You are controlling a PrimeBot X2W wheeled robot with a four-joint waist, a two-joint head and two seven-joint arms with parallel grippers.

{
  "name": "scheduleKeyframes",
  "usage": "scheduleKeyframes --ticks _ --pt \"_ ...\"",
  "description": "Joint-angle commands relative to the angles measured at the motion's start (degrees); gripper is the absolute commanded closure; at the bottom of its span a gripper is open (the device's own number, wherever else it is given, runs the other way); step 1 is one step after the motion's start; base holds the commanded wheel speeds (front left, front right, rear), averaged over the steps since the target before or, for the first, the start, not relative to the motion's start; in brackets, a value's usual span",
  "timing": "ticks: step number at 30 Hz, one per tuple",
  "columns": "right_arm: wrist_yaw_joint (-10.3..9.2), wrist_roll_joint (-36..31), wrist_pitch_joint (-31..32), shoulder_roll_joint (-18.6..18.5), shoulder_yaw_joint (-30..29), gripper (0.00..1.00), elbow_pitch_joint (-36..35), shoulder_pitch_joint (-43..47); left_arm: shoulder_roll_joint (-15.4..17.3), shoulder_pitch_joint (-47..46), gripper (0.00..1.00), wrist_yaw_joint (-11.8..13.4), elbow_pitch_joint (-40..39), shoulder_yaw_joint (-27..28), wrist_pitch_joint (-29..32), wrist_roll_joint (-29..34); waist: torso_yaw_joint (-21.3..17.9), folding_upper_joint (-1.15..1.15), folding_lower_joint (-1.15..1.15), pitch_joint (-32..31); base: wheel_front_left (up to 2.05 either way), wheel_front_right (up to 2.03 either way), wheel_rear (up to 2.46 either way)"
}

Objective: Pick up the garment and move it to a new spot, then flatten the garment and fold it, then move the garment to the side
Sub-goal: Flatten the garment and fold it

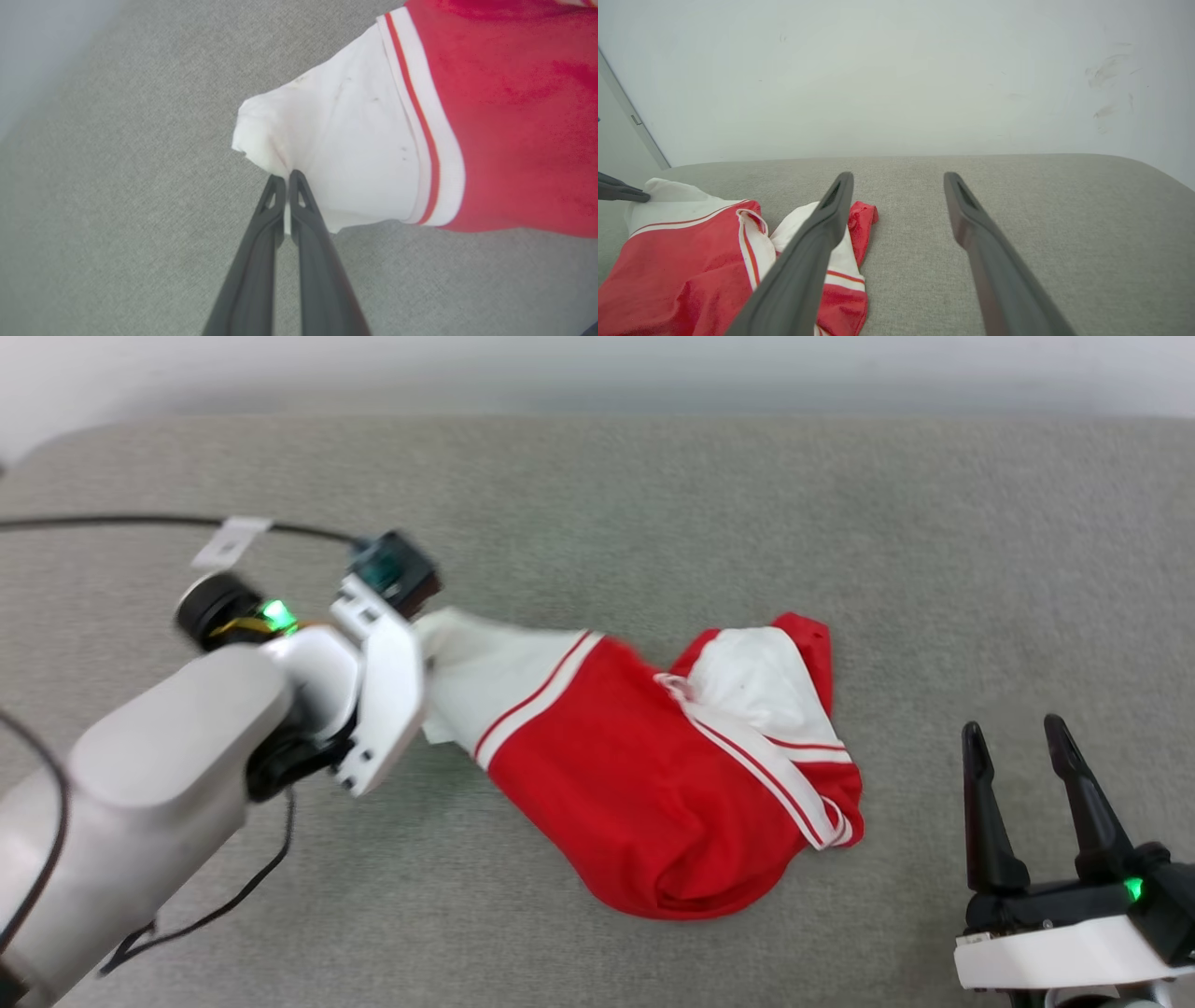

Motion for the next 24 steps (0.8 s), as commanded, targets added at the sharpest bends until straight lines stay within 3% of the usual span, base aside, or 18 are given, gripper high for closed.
scheduleKeyframes --ticks 1,5,11,12,13,18,24 --pt "-0.04 -0.2 -0.1 0.1 -0.3 0.0 0.1 0.7 0.9 1.4 1.0 0.6 -0.3 0.3 -0.5 -0.4 1.8 0.0 0.0 -1.8 0.0 0.0 0.0" --pt "-0.04 -0.5 -0.1 0.1 -0.2 0.0 0.2 1.3 5.4 6.3 1.0 2.8 -1.2 0.6 -1.1 -2.5 2.7 0.0 0.0 -2.7 0.0 0.0 0.0" --pt "-0.03 -0.7 -0.1 0.1 0.3 0.0 0.6 2.0 7.8 14.7 1.0 5.4 -0.3 0.3 -1.6 -6.6 2.7 0.0 0.0 -3.1 0.0 0.0 0.0" --pt "-0.03 -1.0 -0.1 0.1 0.6 0.0 1.1 2.1 7.0 17.2 0.74 5.9 1.3 0.5 -2.9 -7.8 2.4 0.0 0.0 -3.4 0.0 0.0 0.0" --pt "-0.04 -1.1 -0.1 0.1 0.7 0.0 1.2 2.1 6.6 17.6 0.0 6.2 1.7 0.9 -4.5 -7.6 2.2 0.0 0.0 -3.7 0.0 0.0 0.0" --pt "-0.04 -2.8 -0.1 0.1 1.1 0.0 1.2 1.9 7.1 18.7 0.0 8.4 2.1 4.1 -16.1 -6.1 1.5 0.0 0.0 -5.9 0.0 0.0 0.0" --pt "-0.03 -8.3 -0.1 -0.1 1.8 0.0 -0.4 -2.1 7.0 21.0 0.0 15.9 -1.6 9.0 -32.8 -3.1 1.7 0.0 0.0 -8.4 0.0 0.0 0.0"
